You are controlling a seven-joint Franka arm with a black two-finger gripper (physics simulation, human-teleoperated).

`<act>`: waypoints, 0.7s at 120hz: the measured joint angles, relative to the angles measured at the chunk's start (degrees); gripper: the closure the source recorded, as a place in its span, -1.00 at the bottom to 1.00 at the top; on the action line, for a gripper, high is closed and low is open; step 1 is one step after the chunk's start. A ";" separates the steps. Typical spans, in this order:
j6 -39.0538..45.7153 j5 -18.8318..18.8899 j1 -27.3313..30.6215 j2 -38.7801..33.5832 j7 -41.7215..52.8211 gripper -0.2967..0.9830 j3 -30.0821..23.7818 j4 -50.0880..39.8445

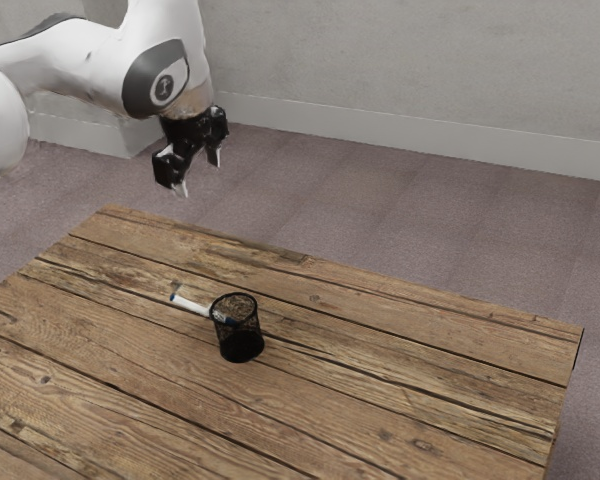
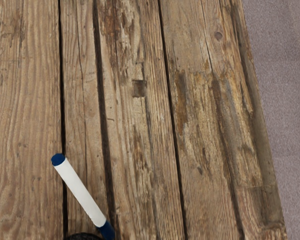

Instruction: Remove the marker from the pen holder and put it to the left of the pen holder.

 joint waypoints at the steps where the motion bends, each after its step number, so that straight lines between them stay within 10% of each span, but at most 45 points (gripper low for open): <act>1: -0.99 -0.21 -0.44 0.95 0.18 -0.40 0.07 0.59; 36: -26.19 -5.89 -6.69 4.94 23.70 -0.50 15.83 9.35; 84: -34.70 -4.01 -5.54 4.93 56.01 -0.53 18.19 13.07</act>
